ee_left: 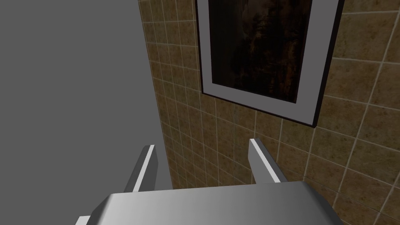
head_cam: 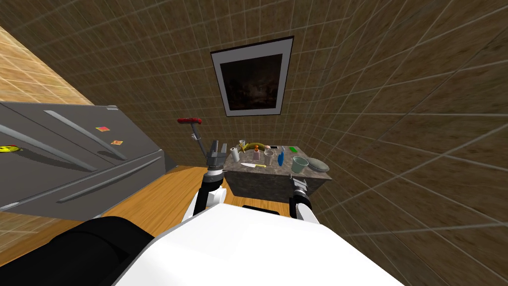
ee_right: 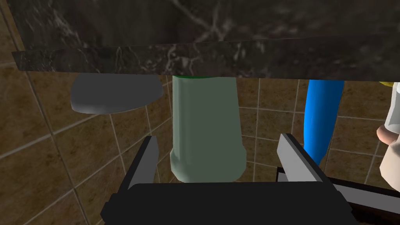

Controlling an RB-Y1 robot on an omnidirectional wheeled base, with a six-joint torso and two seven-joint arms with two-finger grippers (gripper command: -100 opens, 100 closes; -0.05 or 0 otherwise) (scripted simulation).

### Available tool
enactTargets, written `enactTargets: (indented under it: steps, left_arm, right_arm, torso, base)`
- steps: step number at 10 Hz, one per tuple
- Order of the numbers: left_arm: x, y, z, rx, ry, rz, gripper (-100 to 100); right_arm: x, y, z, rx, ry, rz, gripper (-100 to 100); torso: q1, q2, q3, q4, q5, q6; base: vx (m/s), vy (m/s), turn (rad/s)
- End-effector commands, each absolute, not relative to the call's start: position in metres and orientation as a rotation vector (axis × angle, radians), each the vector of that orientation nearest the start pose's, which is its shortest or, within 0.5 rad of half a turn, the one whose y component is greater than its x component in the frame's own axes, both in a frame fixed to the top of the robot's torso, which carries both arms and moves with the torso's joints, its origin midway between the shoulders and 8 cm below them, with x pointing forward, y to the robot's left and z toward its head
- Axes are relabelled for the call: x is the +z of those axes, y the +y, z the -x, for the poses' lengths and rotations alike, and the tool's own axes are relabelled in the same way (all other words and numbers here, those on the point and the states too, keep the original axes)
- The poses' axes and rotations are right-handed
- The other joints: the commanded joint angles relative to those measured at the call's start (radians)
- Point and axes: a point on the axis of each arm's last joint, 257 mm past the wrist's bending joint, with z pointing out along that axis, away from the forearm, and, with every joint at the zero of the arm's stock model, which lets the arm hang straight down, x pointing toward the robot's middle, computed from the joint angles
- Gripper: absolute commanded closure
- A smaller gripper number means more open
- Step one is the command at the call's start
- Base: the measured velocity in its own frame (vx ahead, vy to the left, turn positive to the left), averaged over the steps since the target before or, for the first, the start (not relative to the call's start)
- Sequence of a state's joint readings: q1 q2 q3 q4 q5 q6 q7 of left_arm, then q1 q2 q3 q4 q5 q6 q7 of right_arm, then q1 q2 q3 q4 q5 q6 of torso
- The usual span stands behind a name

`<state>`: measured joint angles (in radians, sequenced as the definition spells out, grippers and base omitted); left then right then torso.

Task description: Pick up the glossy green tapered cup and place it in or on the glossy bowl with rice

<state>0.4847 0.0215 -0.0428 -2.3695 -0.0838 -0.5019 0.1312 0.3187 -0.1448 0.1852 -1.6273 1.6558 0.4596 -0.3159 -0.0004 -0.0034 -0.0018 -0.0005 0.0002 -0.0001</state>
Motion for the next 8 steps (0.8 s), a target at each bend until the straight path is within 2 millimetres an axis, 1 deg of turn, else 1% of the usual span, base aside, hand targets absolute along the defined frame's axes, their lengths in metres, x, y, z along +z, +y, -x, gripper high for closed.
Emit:
enactTargets:
  steps: [1, 4, 6, 8]
  left_arm:
    - [0.067, 0.247, -0.328, -1.443, 0.578, 0.558, 0]
    - [0.067, 0.247, -0.328, -1.443, 0.578, 0.558, 0]
    - [0.067, 0.247, -0.328, -1.443, 0.578, 0.558, 0]
    - [0.067, 0.247, -0.328, -1.443, 0.578, 0.558, 0]
  right_arm:
    - [-0.325, -0.328, -0.419, -0.279, 1.688, -0.335, -100]
    - [-0.322, -0.325, -0.417, -0.336, 1.656, -0.339, -100]
    - [-0.319, -0.322, -0.416, -0.361, 1.636, -0.337, -100]
    - [-0.314, -0.315, -0.415, -0.391, 1.602, -0.351, -100]
  torso:
    - [0.0, 0.0, 0.0, 0.0, 0.0, 0.0]
    - [0.0, 0.0, 0.0, 0.0, 0.0, 0.0]
    - [-0.001, -0.001, -0.001, 0.0, 0.0, 0.0]
    - [-0.001, -0.001, 0.0, 0.0, 0.0, 0.0]
  base:
    - [0.04, -0.007, -0.018]
    - [0.042, -0.013, -0.029]
    - [0.066, -0.023, -0.026]
    - [0.056, -0.02, -0.034]
